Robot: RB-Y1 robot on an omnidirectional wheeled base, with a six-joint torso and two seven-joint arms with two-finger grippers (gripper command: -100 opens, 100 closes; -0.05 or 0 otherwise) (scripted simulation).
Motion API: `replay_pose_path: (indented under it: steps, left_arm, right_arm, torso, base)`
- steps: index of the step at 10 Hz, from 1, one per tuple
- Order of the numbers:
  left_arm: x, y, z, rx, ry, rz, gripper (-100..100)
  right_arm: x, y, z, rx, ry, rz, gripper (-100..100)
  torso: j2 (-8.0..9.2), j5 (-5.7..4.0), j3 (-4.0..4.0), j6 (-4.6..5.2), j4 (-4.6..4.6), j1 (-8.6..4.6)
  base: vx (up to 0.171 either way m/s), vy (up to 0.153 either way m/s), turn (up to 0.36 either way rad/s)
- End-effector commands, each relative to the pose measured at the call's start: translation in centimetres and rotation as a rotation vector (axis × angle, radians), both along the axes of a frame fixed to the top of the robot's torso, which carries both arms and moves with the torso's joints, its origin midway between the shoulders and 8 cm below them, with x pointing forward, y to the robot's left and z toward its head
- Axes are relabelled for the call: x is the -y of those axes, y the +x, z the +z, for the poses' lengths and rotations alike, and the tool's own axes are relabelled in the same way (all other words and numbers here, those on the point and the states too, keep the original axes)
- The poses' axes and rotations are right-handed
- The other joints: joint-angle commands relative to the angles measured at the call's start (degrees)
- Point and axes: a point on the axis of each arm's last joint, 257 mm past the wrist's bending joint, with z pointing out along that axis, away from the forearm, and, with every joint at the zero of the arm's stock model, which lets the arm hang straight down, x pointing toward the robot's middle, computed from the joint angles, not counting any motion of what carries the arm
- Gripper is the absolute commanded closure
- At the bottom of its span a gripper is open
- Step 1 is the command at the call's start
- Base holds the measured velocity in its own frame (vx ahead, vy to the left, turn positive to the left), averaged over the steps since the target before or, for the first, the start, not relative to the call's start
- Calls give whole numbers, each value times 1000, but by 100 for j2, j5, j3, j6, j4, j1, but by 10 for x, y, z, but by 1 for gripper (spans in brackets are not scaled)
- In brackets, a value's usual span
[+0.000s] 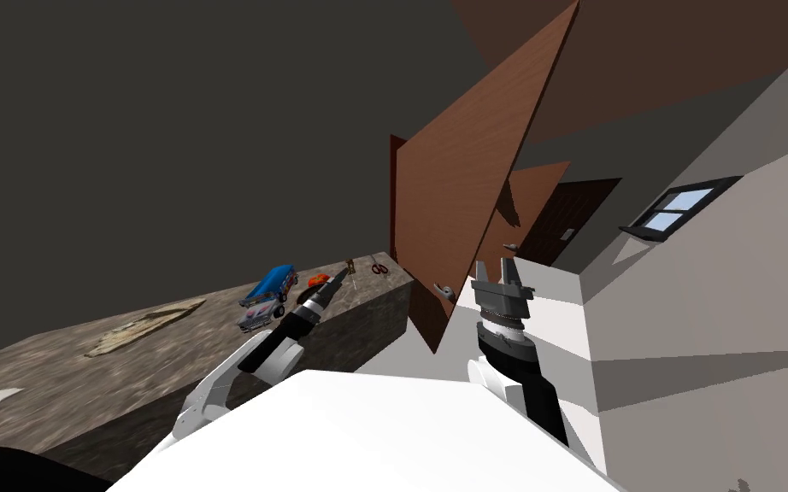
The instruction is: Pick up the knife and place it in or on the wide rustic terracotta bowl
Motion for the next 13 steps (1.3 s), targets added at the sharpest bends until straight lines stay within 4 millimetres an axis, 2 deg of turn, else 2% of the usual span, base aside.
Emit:
replay_pose_path:
  steps: [1,2,4,5,6,7,8,9,10,11,13]
  left_arm:
    - [-3,3,-20,-69,38,-3,-100]
    - [-5,4,-23,-81,50,-2,-100]
    - [-13,8,-49,-177,98,-2,-100]
    - [-16,8,-53,-193,117,0,-100]
    - [-23,9,-70,-252,137,8,-100]
    - [-24,8,-70,-254,151,5,-100]
    - [-33,8,-86,-313,175,13,-100]
    - [-34,8,-87,-317,184,13,-100]
    - [-45,6,-104,-378,207,24,-100]
    - [-46,6,-104,-382,216,24,-100]
    - [-73,-2,-137,-504,253,52,-100]
  right_arm:
    - [0,0,0,0,0,0,0]
    - [0,0,0,0,0,0,0]
    - [0,0,0,0,0,0,0]
    - [0,0,0,0,0,0,0]
    - [0,0,0,0,0,0,0]
    - [0,0,0,0,0,0,0]
    - [0,0,0,0,0,0,0]
    - [0,0,0,0,0,0,0]
    - [0,0,0,0,0,0,0]
    - [0,0,0,0,0,0,0]
    - [0,0,0,0,0,0,0]
  torso:
    - [0,0,0,0,0,0]
    - [1,0,1,1,0,0]
    - [-4,0,-2,-1,-1,-2]
    - [-6,-1,-3,0,-1,-6]
    - [-9,-1,-5,-2,-2,-5]
    - [-13,-2,-7,-1,-3,-8]
    - [-15,-2,-9,-2,-3,-9]
    - [-19,-2,-11,-1,-4,-11]
    - [-19,-2,-11,-3,-4,-11]
    - [-23,-3,-13,-1,-5,-15]
    - [-26,-3,-15,-1,-6,-13]
  base:
    - [-35,15,-181]
    - [-27,15,-37]
    - [-16,2,-94]
    - [-7,-2,-49]
    - [5,-12,-96]
    - [9,-10,-43]
    - [17,-18,-84]
    - [16,-14,-48]
    - [31,-26,-98]
    - [28,-22,-39]
    - [51,-33,-106]
